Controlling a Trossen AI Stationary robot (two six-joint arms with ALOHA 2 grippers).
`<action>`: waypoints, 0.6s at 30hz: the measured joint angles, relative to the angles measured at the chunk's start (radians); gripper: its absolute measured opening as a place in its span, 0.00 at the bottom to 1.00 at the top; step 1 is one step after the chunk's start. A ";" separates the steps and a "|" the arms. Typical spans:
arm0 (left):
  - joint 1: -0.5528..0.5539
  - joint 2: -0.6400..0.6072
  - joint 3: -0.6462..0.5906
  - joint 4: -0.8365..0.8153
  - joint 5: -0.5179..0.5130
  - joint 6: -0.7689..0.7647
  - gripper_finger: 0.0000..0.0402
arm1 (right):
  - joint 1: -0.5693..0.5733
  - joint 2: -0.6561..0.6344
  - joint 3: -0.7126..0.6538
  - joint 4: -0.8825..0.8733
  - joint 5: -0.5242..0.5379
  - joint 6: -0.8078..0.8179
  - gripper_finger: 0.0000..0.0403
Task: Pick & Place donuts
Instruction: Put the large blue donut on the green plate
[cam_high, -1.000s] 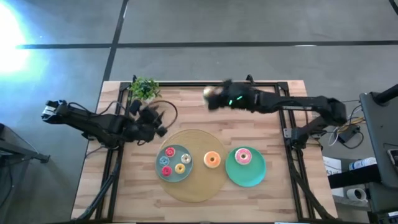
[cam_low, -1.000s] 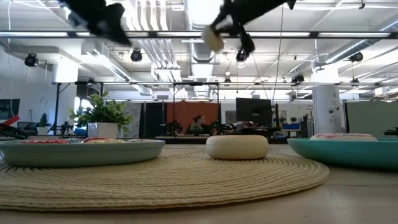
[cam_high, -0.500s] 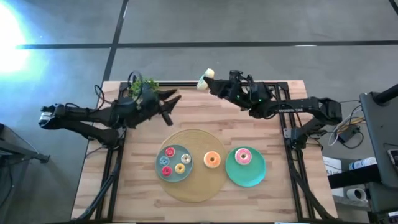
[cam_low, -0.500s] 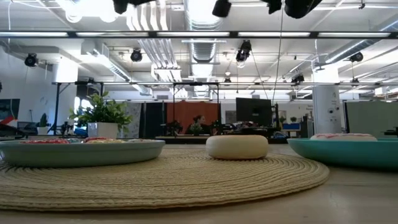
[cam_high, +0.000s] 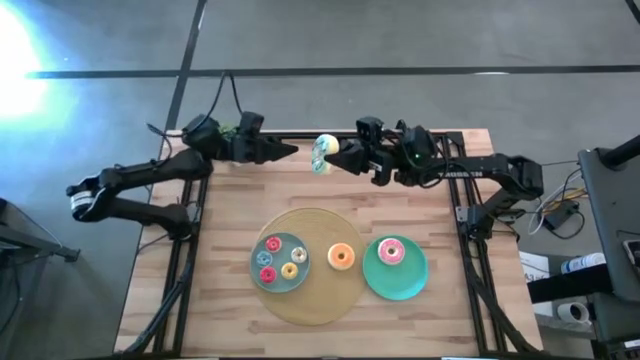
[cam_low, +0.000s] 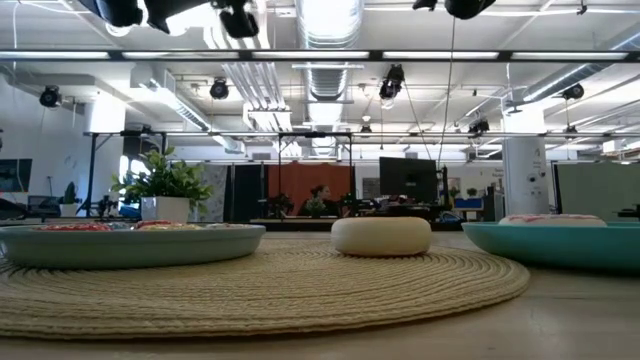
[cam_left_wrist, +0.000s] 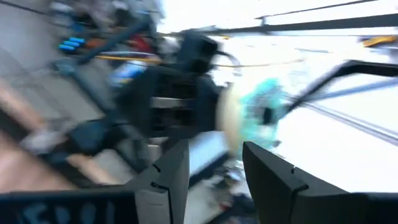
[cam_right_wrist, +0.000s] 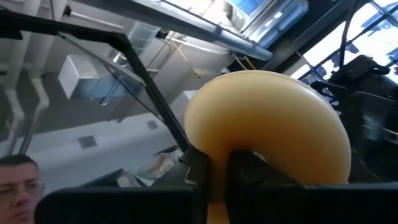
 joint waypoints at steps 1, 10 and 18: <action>0.002 0.013 0.000 0.060 0.022 -0.033 0.31 | 0.000 0.004 0.006 0.000 -0.005 -0.001 0.04; 0.006 0.149 0.003 0.274 0.089 -0.204 0.31 | 0.004 0.043 0.039 0.001 -0.011 0.013 0.04; 0.007 0.210 0.077 0.321 0.110 -0.209 0.31 | 0.005 0.056 0.053 0.004 -0.010 0.021 0.04</action>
